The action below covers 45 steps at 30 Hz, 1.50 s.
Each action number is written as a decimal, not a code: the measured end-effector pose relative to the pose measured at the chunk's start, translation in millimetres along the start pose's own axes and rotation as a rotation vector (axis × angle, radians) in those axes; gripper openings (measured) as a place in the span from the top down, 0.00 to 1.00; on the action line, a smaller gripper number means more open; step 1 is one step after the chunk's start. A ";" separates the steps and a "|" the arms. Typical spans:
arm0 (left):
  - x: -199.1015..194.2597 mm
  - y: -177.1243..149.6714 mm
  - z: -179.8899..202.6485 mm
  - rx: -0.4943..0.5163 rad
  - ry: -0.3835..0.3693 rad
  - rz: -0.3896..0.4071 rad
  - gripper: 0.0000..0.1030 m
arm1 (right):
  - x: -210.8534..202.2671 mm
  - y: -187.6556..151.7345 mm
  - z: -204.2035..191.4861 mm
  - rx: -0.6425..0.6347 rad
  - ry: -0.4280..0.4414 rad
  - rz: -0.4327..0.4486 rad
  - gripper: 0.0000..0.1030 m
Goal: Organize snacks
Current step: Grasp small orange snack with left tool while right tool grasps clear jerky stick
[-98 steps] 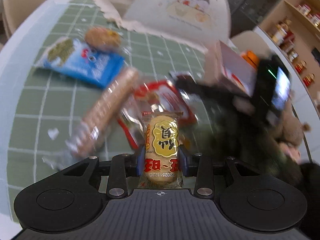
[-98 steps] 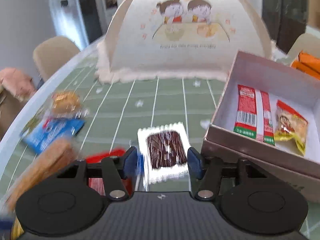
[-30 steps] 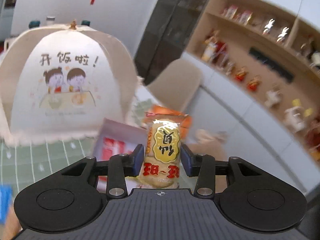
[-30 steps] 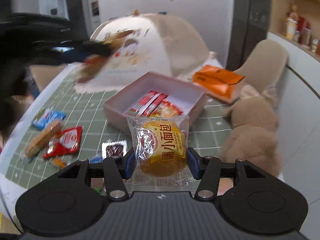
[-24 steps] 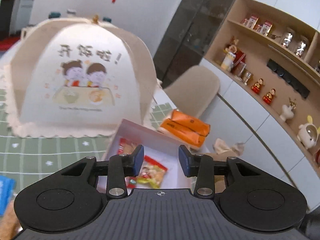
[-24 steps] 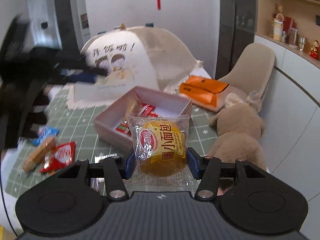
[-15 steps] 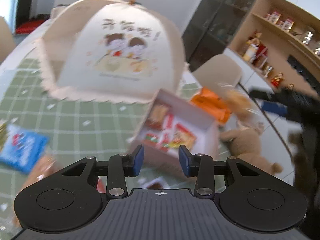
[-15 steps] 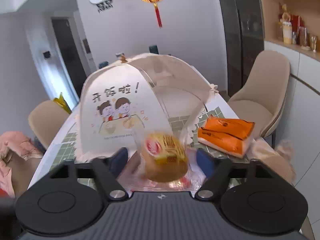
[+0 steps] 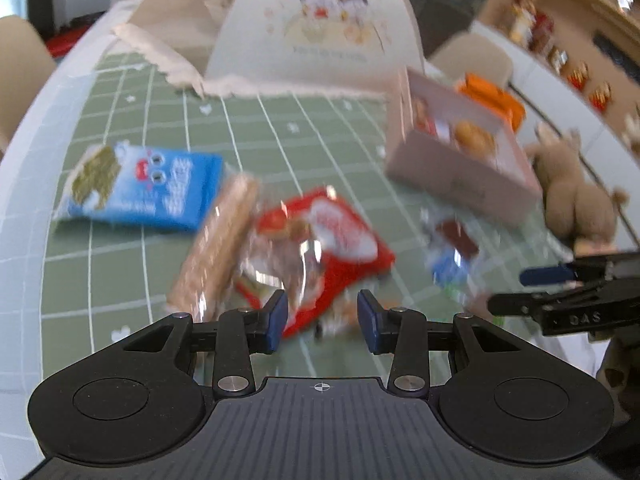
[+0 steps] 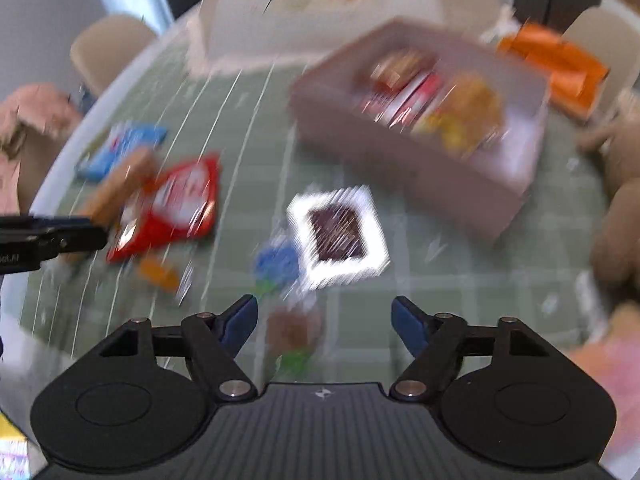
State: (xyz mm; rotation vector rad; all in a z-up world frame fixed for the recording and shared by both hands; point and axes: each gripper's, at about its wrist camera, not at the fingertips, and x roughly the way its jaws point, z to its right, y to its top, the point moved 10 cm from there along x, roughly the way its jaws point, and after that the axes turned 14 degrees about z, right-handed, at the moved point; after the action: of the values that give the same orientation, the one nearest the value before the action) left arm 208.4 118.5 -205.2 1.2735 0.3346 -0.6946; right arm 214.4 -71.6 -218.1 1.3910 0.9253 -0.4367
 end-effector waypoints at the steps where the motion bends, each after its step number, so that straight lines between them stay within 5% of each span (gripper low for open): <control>1: 0.5 -5.2 3.5 0.014 -0.007 -0.005 0.59 | 3.8 -3.9 -3.1 -0.005 -0.018 -0.010 0.45; 3: 7.9 -11.4 14.3 0.008 -0.048 -0.009 0.59 | 9.2 -2.6 -5.3 -0.004 -0.040 -0.030 0.58; 11: 30.6 -40.0 77.4 -0.021 -0.249 -0.063 0.59 | 2.5 31.9 12.7 -0.110 -0.079 0.071 0.54; 17: 8.6 -31.8 74.8 -0.009 -0.181 -0.015 0.59 | 56.7 47.8 19.0 -0.029 -0.036 0.067 0.52; 23: 28.0 -4.9 58.3 0.262 -0.061 0.027 0.59 | 47.1 35.4 19.0 -0.064 -0.027 0.048 0.59; 30: 64.2 -10.0 65.0 0.396 -0.146 -0.075 0.58 | -6.1 12.5 55.2 0.045 -0.063 0.075 0.56; 33: 68.3 -16.1 74.3 0.414 -0.147 -0.072 0.66 | -28.6 7.9 48.5 0.024 -0.063 0.115 0.44; 36: 63.5 -21.4 78.2 0.344 -0.123 -0.107 0.72 | -32.9 -4.0 26.9 0.026 -0.002 0.099 0.39; 40: 43.3 -38.4 76.5 0.094 -0.091 -0.172 0.75 | -18.8 -14.6 5.5 -0.031 0.037 0.086 0.39; 45: 21.8 -58.2 73.5 -0.028 -0.009 -0.173 0.75 | 0.2 -22.8 -8.6 -0.119 0.060 0.020 0.56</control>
State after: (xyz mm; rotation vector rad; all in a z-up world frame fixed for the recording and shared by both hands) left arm 177.1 35.0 -241.4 1.2242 0.4488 -0.8396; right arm 194.9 -67.4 -232.1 1.3101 0.9701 -0.3209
